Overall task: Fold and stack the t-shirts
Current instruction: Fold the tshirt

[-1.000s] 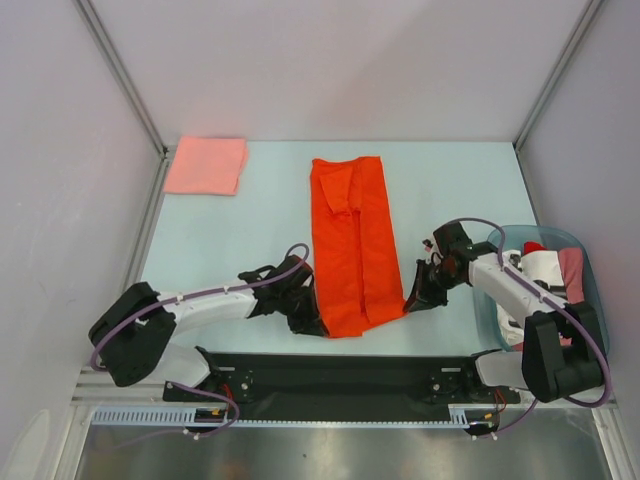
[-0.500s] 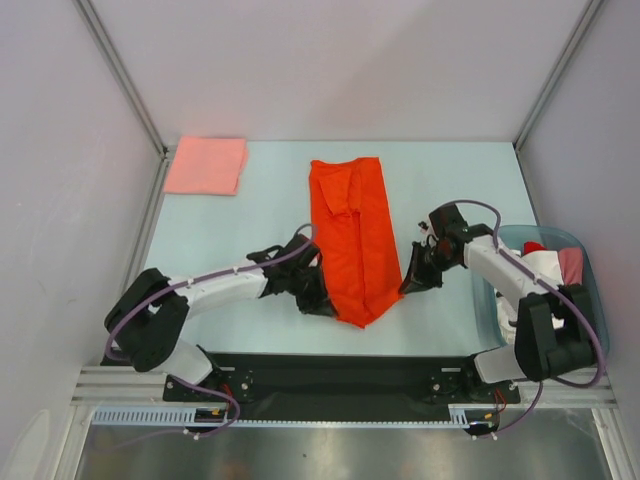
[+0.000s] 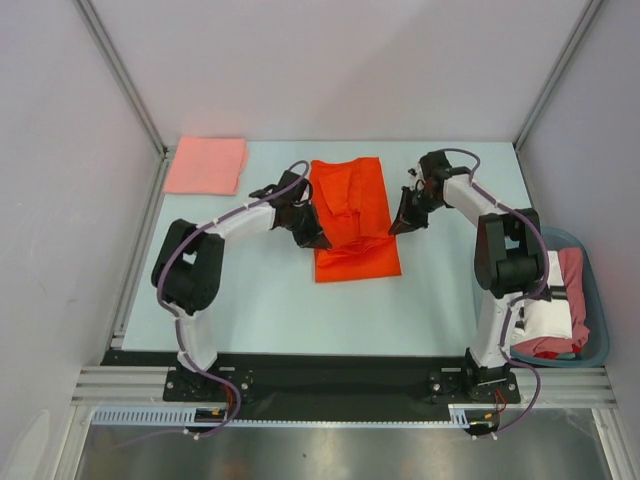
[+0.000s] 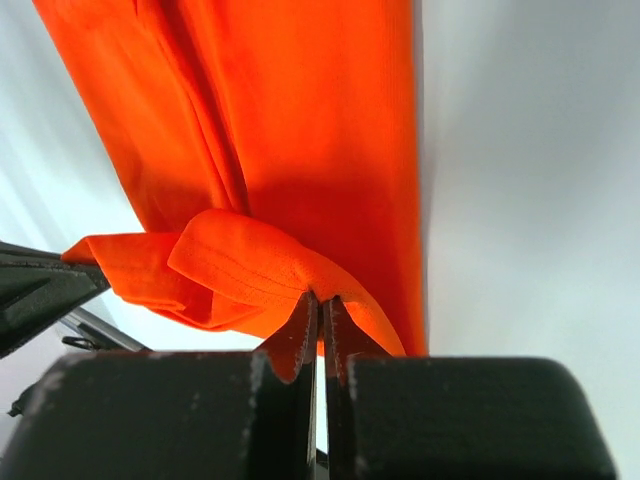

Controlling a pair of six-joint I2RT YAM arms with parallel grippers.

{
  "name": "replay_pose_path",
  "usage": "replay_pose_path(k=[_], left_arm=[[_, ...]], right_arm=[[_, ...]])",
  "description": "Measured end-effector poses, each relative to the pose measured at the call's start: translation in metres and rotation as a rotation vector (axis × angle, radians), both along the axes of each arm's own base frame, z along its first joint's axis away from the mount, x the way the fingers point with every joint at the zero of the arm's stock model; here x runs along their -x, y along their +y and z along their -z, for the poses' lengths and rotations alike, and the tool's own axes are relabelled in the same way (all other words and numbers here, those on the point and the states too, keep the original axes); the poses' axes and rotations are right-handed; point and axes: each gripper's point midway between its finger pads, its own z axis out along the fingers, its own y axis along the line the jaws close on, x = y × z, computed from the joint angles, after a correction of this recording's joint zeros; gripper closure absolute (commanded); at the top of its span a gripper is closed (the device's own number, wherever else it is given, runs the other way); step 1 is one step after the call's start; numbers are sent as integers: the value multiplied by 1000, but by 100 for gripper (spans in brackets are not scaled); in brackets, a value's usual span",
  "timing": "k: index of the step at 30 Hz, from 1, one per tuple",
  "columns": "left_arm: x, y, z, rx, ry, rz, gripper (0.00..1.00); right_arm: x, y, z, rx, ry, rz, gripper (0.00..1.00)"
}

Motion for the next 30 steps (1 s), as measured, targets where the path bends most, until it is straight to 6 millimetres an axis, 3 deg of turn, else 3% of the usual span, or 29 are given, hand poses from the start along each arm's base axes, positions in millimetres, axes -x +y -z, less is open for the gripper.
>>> replay_pose_path(k=[6,10,19,30], left_arm=[[-31,11,12,1,21,-26,100],[-47,13,19,5,30,-36,100],[-67,10,21,26,29,-44,100],[-89,22,16,47,14,-81,100]], right_arm=[[-31,5,2,-21,-8,-2,100],[-41,5,3,-28,-7,0,100],[-54,3,13,-38,13,11,100],[-74,4,7,-60,-19,16,100]])
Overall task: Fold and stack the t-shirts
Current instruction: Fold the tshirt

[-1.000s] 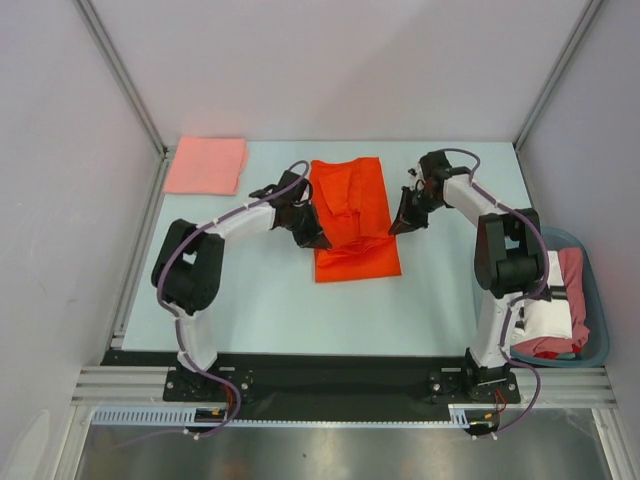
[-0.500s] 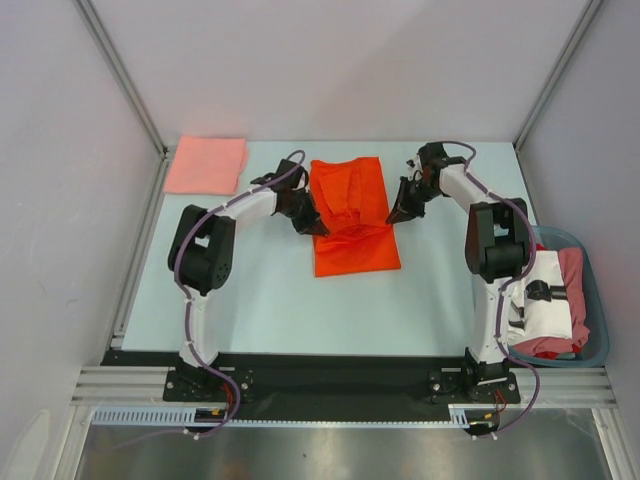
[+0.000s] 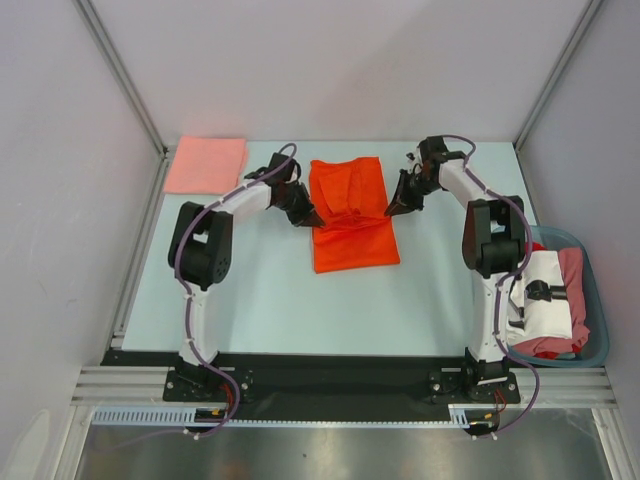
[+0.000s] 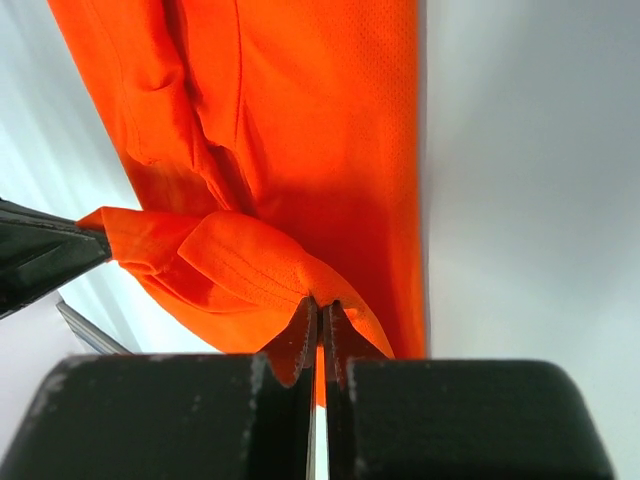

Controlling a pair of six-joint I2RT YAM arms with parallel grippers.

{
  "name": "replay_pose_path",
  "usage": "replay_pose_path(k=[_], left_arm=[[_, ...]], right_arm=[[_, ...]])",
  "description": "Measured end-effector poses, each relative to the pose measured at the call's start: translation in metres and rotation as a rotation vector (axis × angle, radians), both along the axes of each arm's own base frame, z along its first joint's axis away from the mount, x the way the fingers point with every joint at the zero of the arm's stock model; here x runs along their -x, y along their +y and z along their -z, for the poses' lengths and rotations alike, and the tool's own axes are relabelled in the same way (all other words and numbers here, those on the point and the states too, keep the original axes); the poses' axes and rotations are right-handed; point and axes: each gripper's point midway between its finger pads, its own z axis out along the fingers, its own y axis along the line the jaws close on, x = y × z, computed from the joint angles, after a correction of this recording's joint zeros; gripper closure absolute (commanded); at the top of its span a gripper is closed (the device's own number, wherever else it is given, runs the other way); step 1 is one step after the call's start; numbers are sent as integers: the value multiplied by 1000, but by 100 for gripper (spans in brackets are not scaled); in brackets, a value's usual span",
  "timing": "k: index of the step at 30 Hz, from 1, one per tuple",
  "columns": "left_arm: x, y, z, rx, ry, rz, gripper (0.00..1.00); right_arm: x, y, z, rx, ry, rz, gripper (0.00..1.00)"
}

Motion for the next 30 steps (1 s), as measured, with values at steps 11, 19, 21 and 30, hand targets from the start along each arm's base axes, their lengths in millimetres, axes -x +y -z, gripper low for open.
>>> replay_pose_path(k=[11,19,21,30], left_arm=[[-3,1,23,-14,41,-5,99],[-27,3,4,-35,-29,-9,56],[-34,9,-1,-76,-65,-13,48],[-12,24,-96,-172,-337,49,73]], right_arm=[[-8,1,15,-12,28,13,97],[-24,-6,6,-16,7,53,44],[-31,-12,0,6,-13,62,34],[-8,-24,-17,93,-63,49,61]])
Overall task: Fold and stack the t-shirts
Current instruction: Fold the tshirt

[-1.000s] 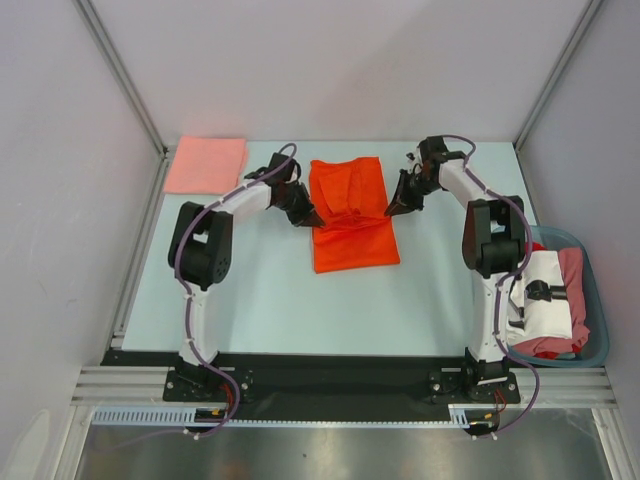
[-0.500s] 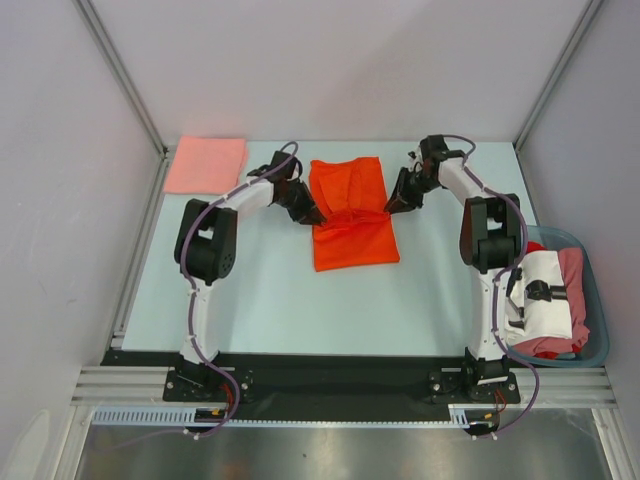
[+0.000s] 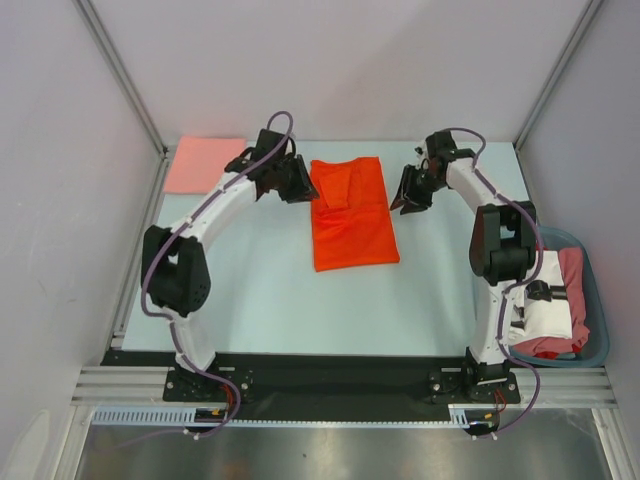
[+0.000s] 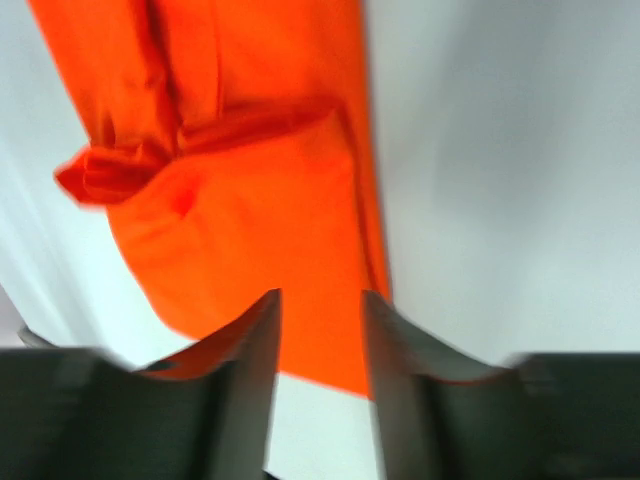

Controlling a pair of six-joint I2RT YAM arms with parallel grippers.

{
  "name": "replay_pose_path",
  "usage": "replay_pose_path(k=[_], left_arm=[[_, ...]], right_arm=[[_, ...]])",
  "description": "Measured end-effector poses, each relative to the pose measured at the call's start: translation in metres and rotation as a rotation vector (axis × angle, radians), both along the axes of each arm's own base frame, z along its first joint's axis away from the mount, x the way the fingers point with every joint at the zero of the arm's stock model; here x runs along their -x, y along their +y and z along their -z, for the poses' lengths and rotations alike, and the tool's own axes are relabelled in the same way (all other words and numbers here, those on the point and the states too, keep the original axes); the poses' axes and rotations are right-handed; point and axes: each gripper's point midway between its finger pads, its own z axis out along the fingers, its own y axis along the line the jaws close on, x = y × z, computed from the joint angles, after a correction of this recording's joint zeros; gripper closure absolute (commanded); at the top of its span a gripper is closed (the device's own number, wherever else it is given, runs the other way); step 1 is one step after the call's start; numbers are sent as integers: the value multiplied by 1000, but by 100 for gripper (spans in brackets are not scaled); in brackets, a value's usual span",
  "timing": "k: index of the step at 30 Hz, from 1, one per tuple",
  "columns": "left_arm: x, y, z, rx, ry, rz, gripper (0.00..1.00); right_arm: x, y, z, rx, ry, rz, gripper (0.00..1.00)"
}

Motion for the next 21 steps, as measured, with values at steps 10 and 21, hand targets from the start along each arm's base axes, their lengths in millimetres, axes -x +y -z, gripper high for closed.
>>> replay_pose_path(k=[10,21], left_arm=[[44,-98,45,168,1,248,92],[24,-98,110,207,77,245,93]], right_arm=[[33,76,0,-206,-59,-92,98],[-5,95,30,-378,-81,-24,100]])
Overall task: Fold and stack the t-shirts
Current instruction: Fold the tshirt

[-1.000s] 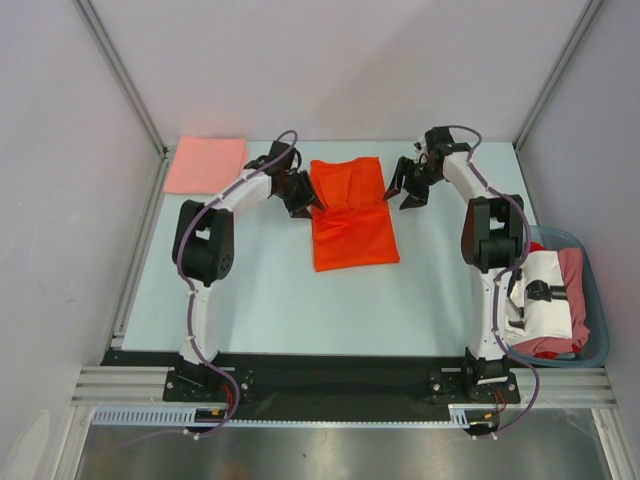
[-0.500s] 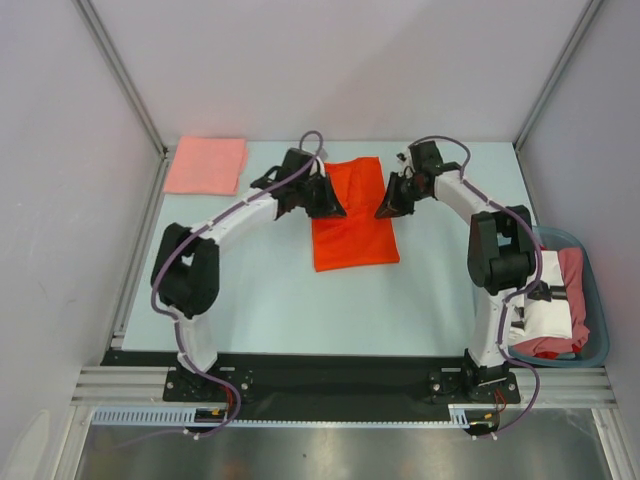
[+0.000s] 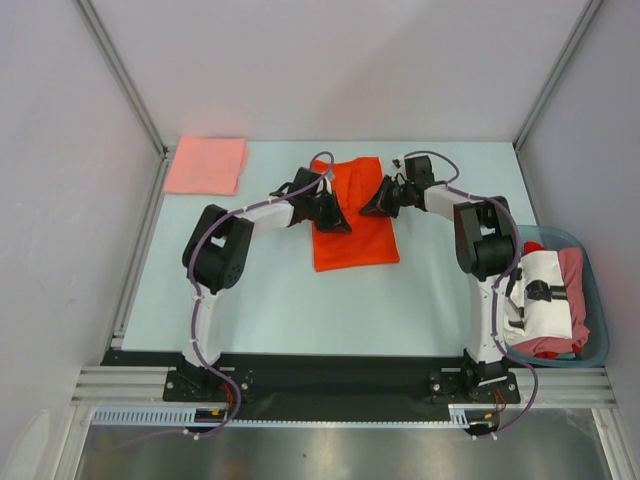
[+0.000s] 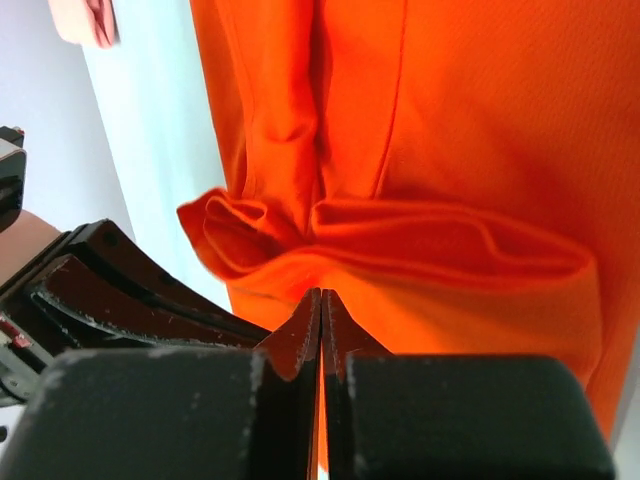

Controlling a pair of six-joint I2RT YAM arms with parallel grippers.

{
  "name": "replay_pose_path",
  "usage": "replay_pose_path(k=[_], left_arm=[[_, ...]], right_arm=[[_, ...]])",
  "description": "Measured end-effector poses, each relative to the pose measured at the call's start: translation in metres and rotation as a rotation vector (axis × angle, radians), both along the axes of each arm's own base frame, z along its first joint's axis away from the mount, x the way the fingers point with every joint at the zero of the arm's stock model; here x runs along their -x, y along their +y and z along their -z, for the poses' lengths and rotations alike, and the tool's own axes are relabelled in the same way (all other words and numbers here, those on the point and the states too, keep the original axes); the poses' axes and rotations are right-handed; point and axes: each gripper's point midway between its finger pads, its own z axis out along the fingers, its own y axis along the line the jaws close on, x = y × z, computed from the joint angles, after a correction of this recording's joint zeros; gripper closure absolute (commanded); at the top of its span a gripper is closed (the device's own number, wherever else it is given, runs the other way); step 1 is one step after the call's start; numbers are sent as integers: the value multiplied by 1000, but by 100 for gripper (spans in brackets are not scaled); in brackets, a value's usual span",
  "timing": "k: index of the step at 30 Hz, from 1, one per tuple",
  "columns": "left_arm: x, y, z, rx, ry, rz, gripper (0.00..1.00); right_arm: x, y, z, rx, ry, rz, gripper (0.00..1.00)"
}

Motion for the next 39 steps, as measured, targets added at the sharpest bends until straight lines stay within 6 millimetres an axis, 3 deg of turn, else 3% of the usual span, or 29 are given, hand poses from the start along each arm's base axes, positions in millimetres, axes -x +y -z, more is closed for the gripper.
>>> replay_pose_path(k=[10,16,28,35,39], left_arm=[[-40,22,21,57,-11,-48,92],[-64,32,21,113,-19,-72,92],[-79,62,21,140,1,-101,90],[-93,75,-3,92,-32,-79,85],[-86,80,-23,64,-49,-57,84]], right_arm=[[-21,-3,28,-83,15,49,100],[-32,-10,32,-117,12,65,100],[-54,-40,31,-132,-7,123,99],[-66,-71,30,-91,8,174,99],[-62,-86,28,-39,24,184,99]])
